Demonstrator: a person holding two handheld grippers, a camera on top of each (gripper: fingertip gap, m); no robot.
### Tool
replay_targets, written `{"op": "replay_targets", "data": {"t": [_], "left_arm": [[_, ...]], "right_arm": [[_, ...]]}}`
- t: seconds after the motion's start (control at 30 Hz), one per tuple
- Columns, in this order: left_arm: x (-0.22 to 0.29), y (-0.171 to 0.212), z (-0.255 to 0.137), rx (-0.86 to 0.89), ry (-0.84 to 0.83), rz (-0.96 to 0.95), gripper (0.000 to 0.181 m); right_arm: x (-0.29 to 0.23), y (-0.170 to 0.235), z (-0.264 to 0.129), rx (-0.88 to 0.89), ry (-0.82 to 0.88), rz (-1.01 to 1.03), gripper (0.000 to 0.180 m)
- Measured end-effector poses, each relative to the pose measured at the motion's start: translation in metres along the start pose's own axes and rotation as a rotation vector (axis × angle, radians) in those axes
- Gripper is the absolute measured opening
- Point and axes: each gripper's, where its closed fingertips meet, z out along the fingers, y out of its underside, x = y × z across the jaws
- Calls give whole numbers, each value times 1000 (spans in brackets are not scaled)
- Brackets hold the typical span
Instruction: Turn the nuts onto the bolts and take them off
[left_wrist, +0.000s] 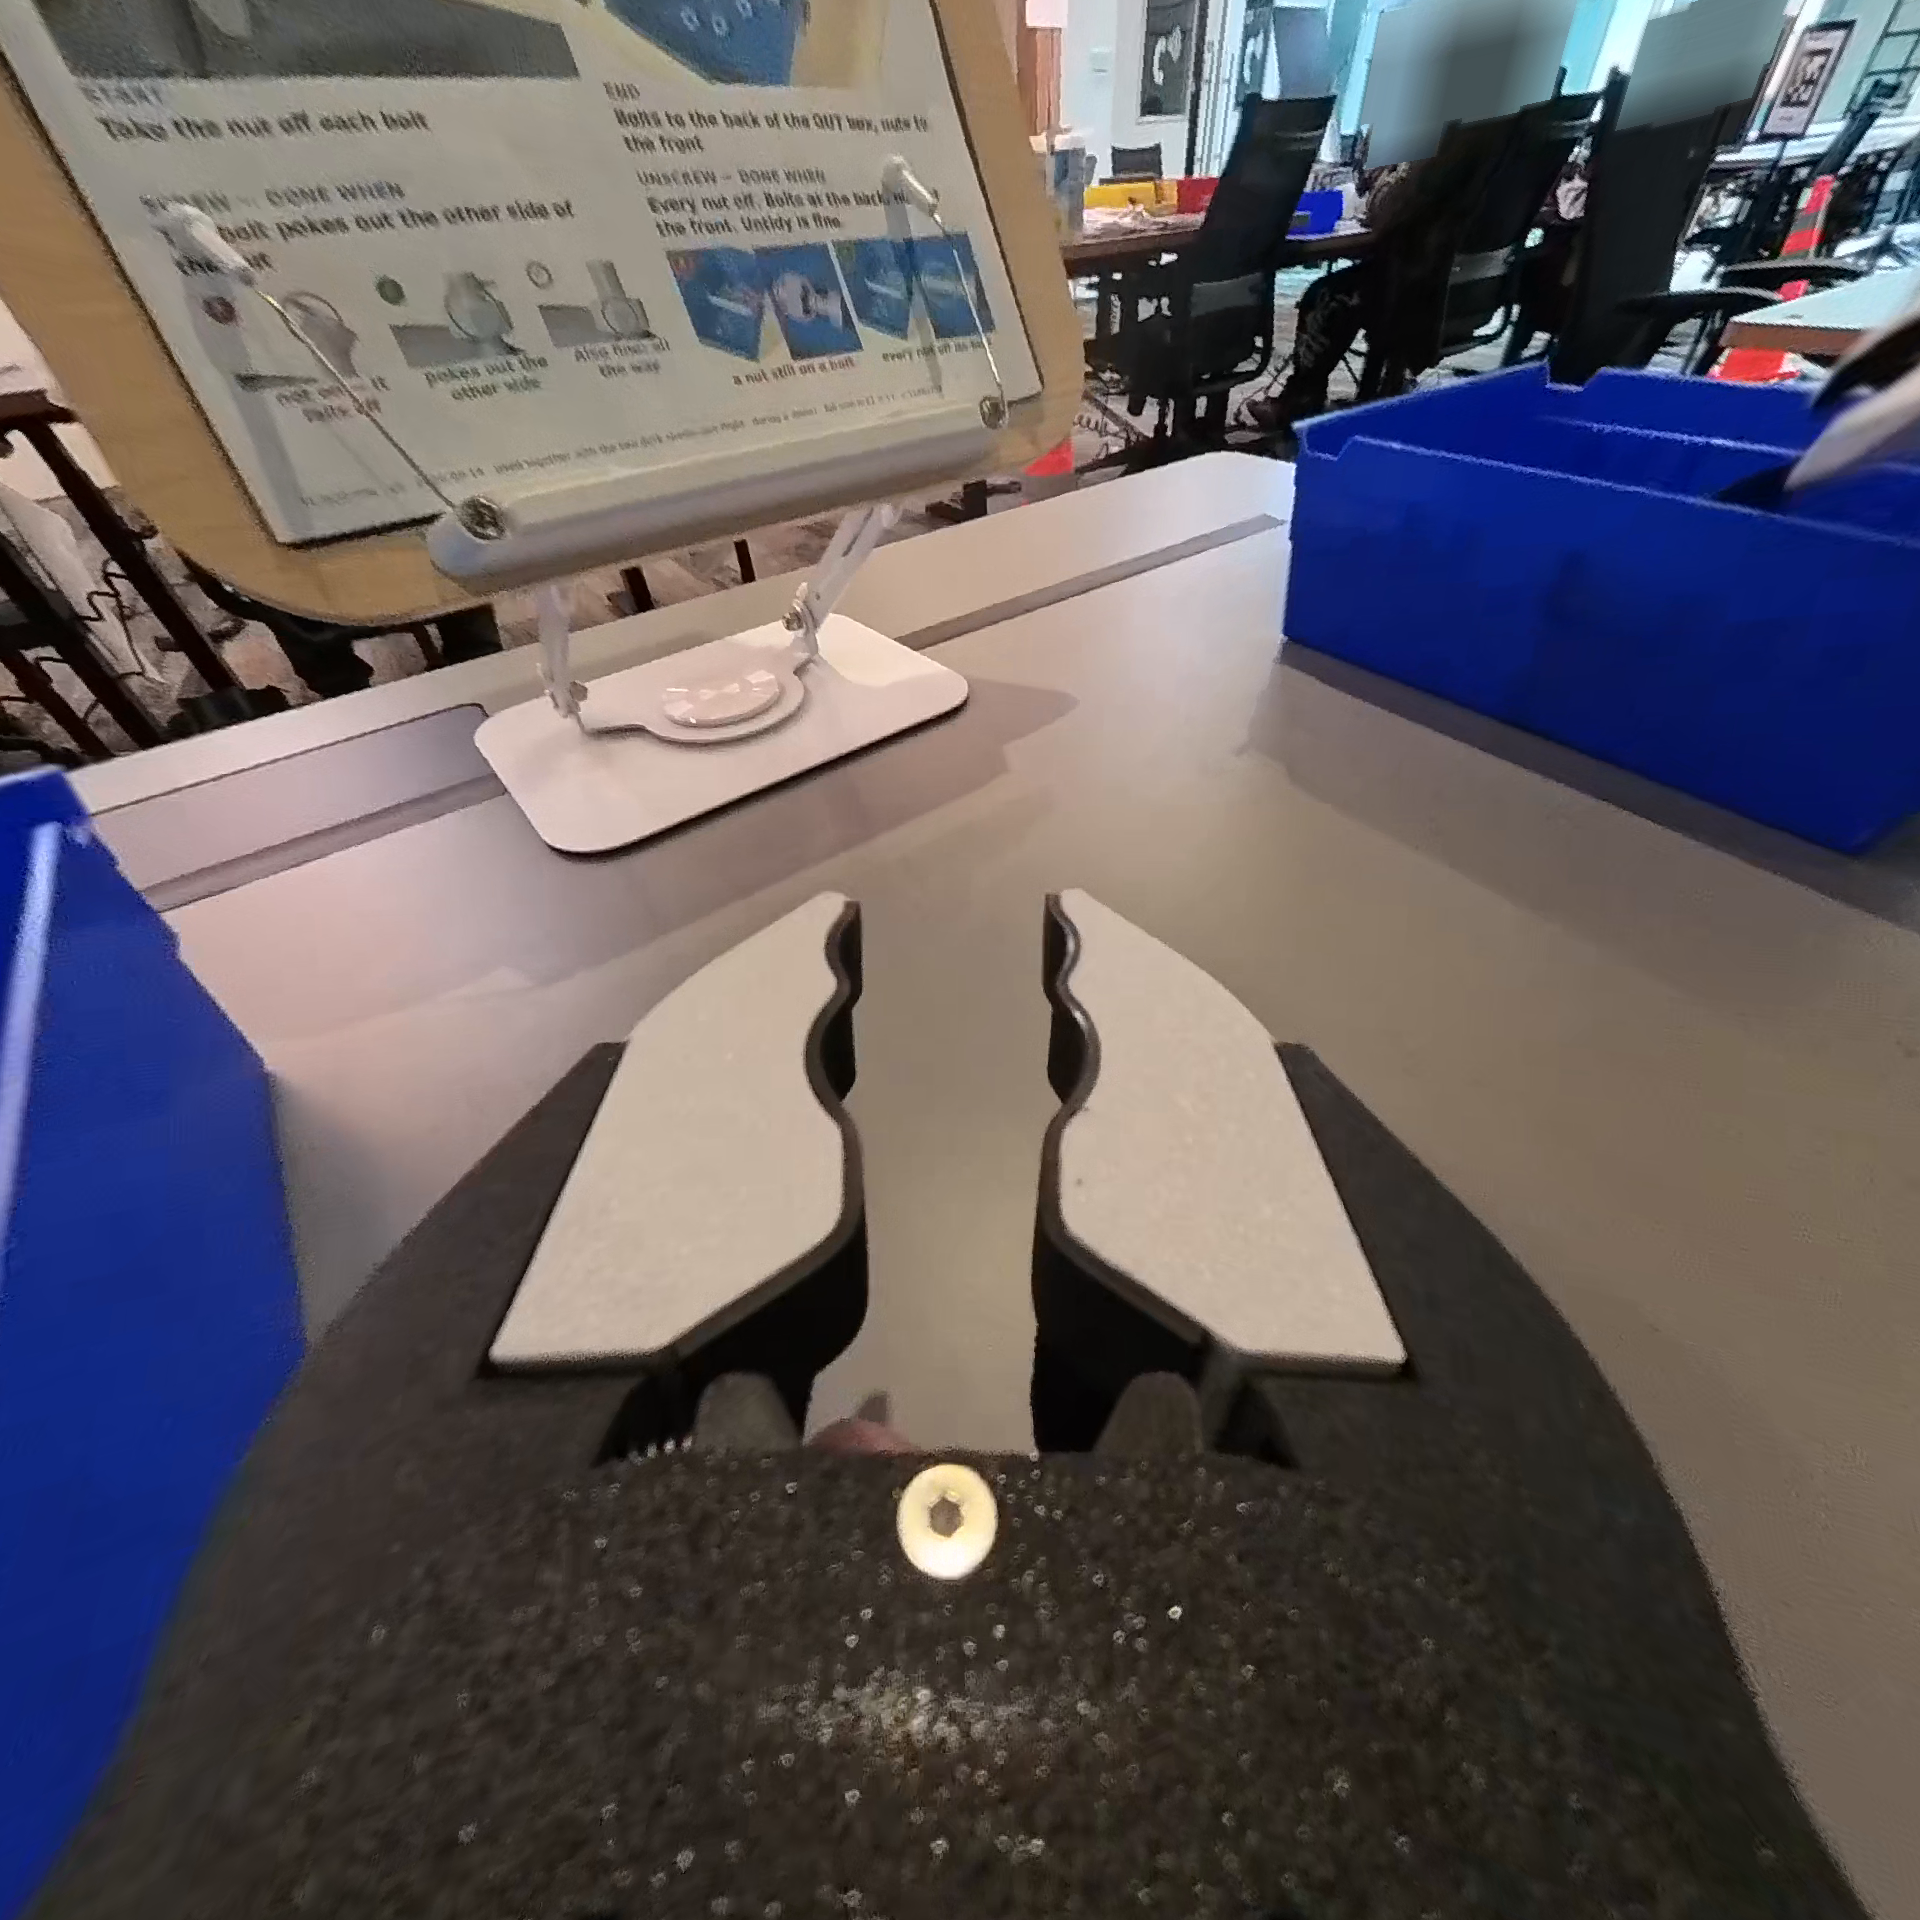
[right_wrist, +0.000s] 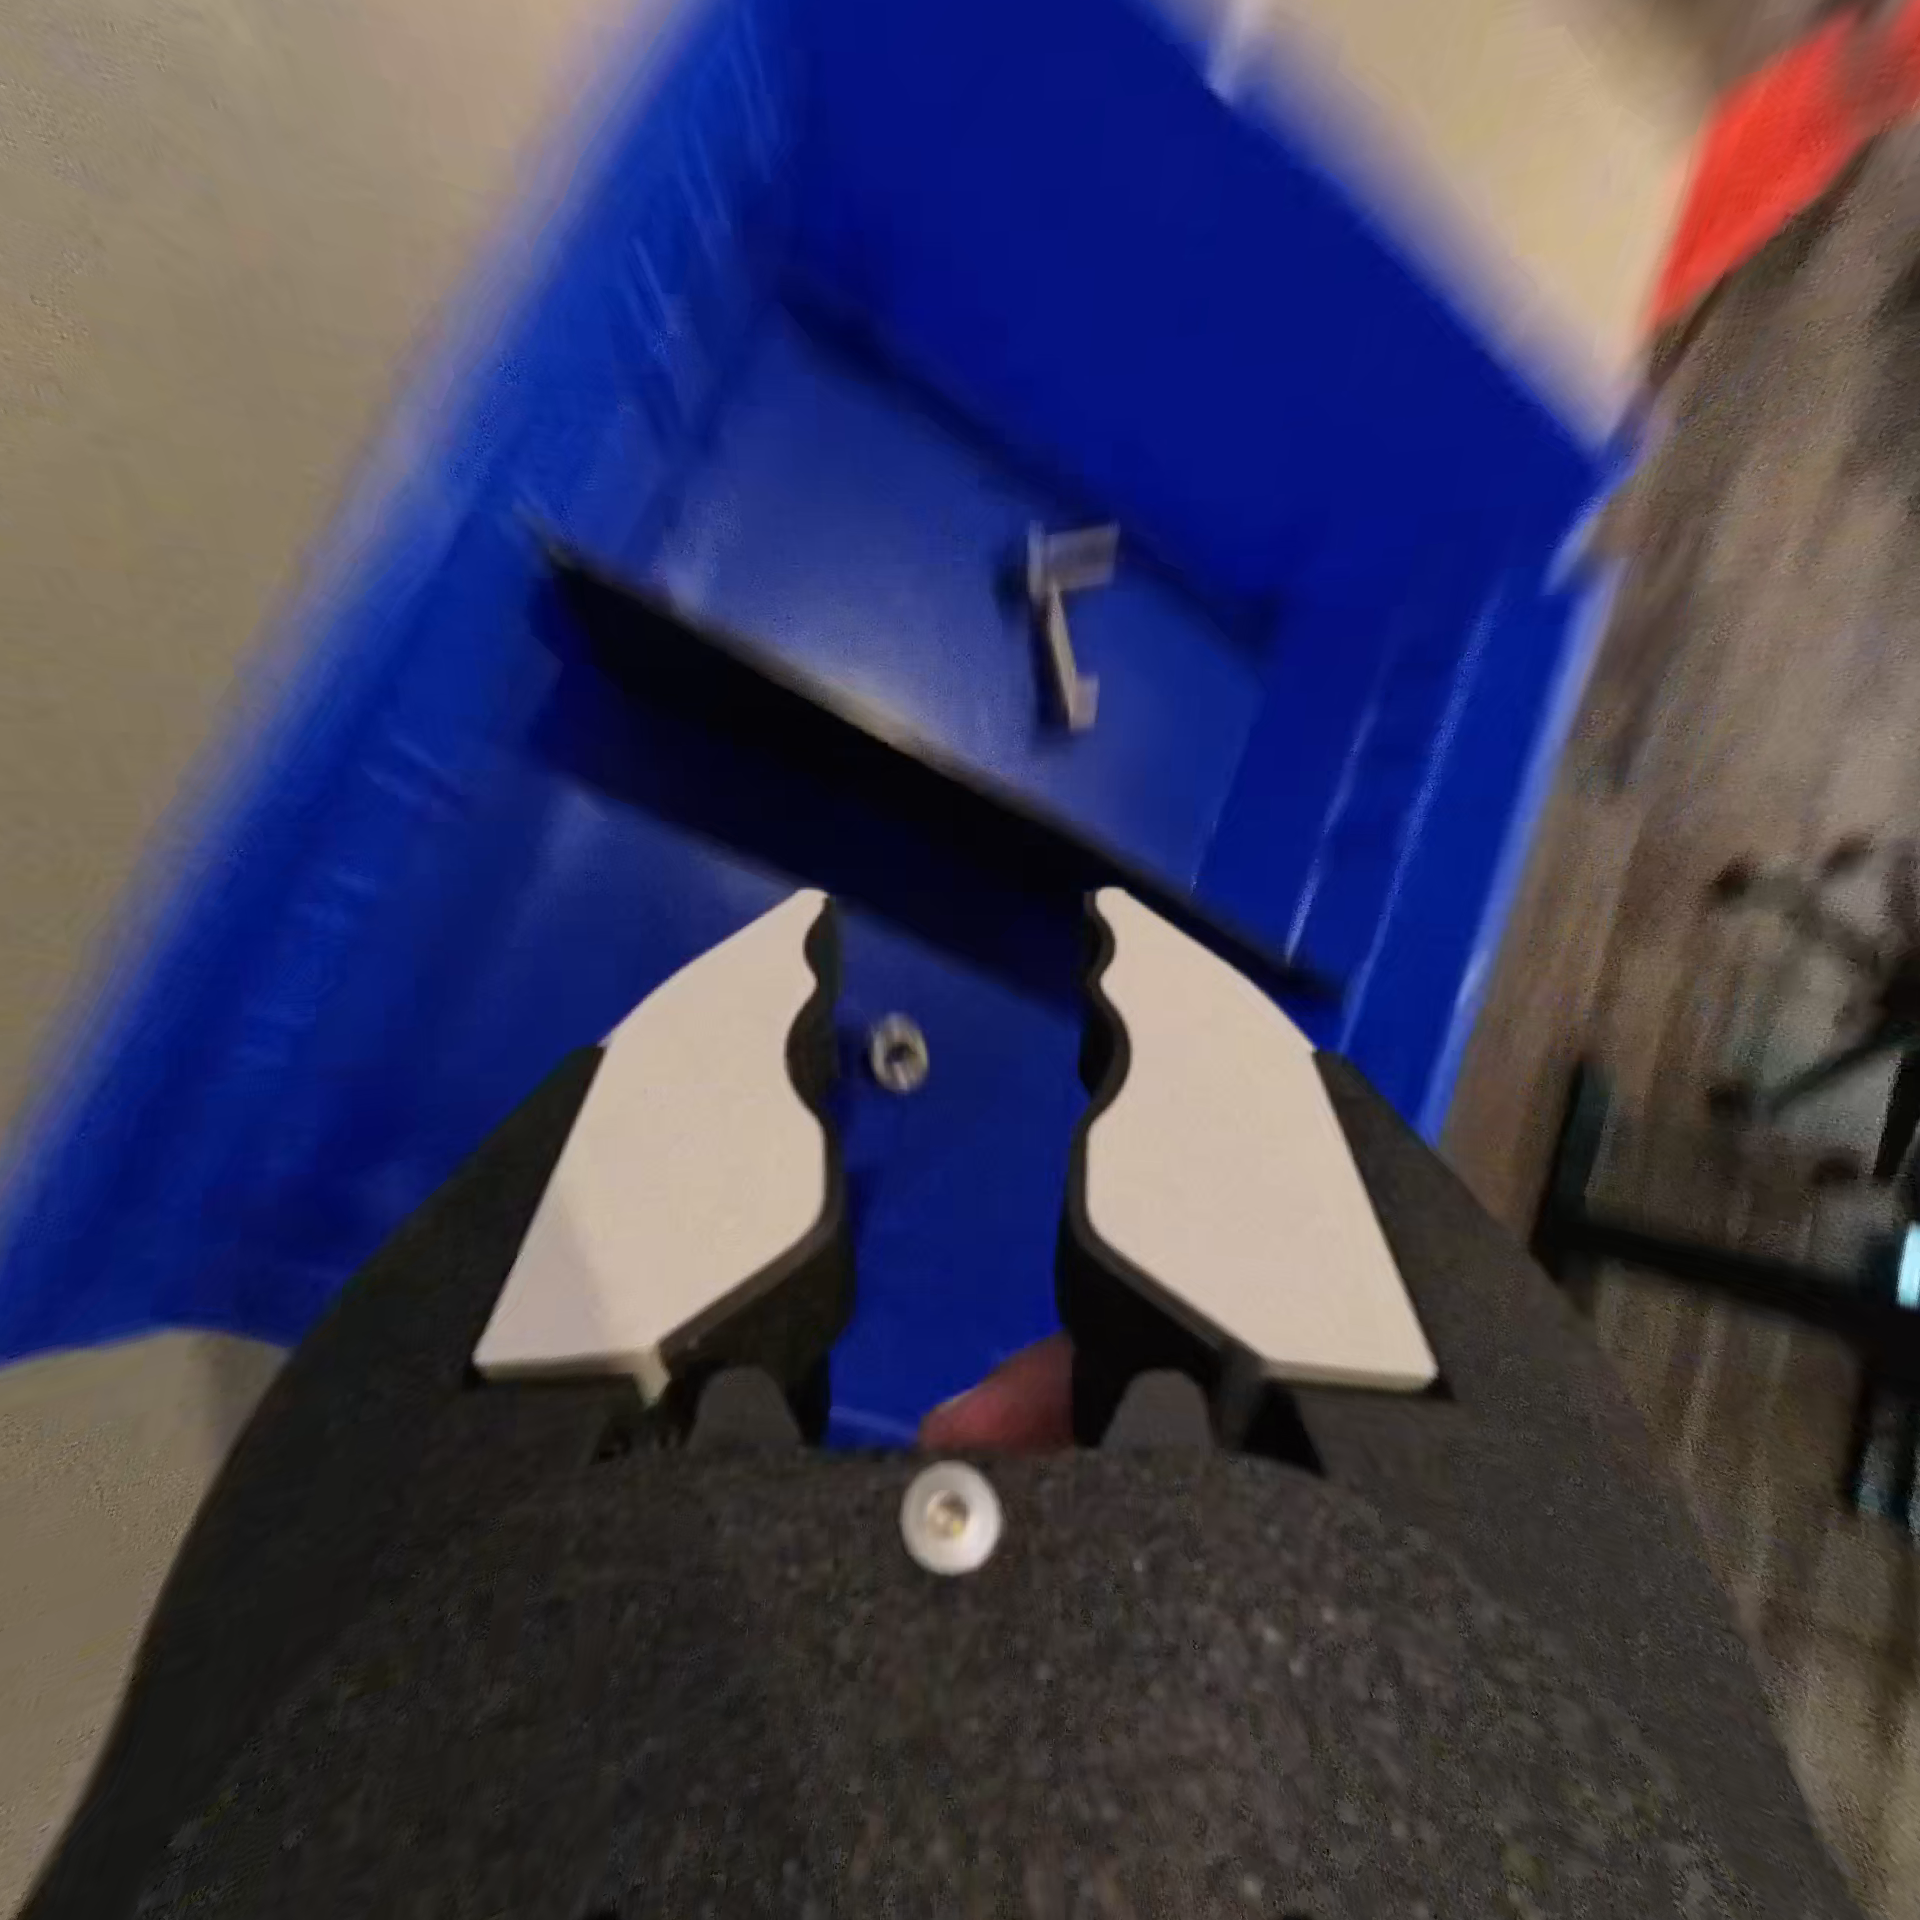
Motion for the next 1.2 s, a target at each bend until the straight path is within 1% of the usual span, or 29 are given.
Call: {"op": "replay_targets", "data": {"t": [0.03,0.1,0.17,0.2,0.23,0.27,0.33,0.37,0.4,0.43,0.53,0.63,0.77,0.83,0.87,0.93,0.97,1.03,1.07,1.1,1.13,1.17,1.2], "left_arm": [[-2,-2,-1,10,-10,1,33],[-7,-7,-4,32,-40,-4,32],[-14,-10,-6,53,-71,-15,31],[-16,-12,-8,63,-85,-21,31],[-19,-13,-9,70,-94,-24,31],[-20,-13,-9,70,-101,-26,31],[-21,-14,-9,67,-106,-35,32],[-20,-13,-9,59,-107,-42,32],[-18,-12,-8,44,-97,-54,31],[-13,-9,-7,24,-74,-72,30],[0,-1,-2,-34,-11,-122,28],[4,7,3,-75,-7,-97,30],[14,20,9,-143,37,-96,36],[23,23,8,-195,93,-110,45],[30,19,3,-217,134,-118,50],[39,-7,-19,-208,201,-100,51],[35,-26,-34,-196,205,-50,51],[8,-63,-62,-208,139,103,47],[-13,-77,-74,-243,95,174,46],[-39,-85,-83,-315,40,222,49],[-66,-88,-90,-399,-17,235,52],[-90,-86,-94,-489,-48,211,53],[-110,-81,-95,-570,-60,142,56]], "right_arm": [[-13,-34,-23,184,14,-20,44],[-59,-97,-75,584,-31,-34,40],[-116,-136,-118,937,-154,19,30],[-135,-146,-131,1072,-174,73,26],[-150,-151,-135,1163,-184,120,14],[-165,-154,-130,1203,-195,141,12],[-192,-153,-105,1168,-216,149,18],[-208,-151,-92,1109,-250,100,19],[-219,-147,-80,1030,-275,62,28],[-228,-141,-72,968,-311,44,32],[-241,-126,-52,852,-378,32,30],[-247,-112,-29,718,-422,3,30],[-255,-107,-20,644,-530,51,33],[-257,-106,-17,628,-538,45,33],[-258,-105,-16,623,-535,37,32],[-259,-105,-14,614,-532,27,32],[-261,-105,-13,608,-544,20,31],[-268,-104,-12,589,-575,2,29],[-269,-103,-11,583,-575,-2,29],[-271,-104,-12,587,-573,-7,29],[-272,-104,-14,594,-572,-14,29],[-273,-104,-15,598,-571,-20,28],[-274,-103,-15,598,-568,-28,27]]}}
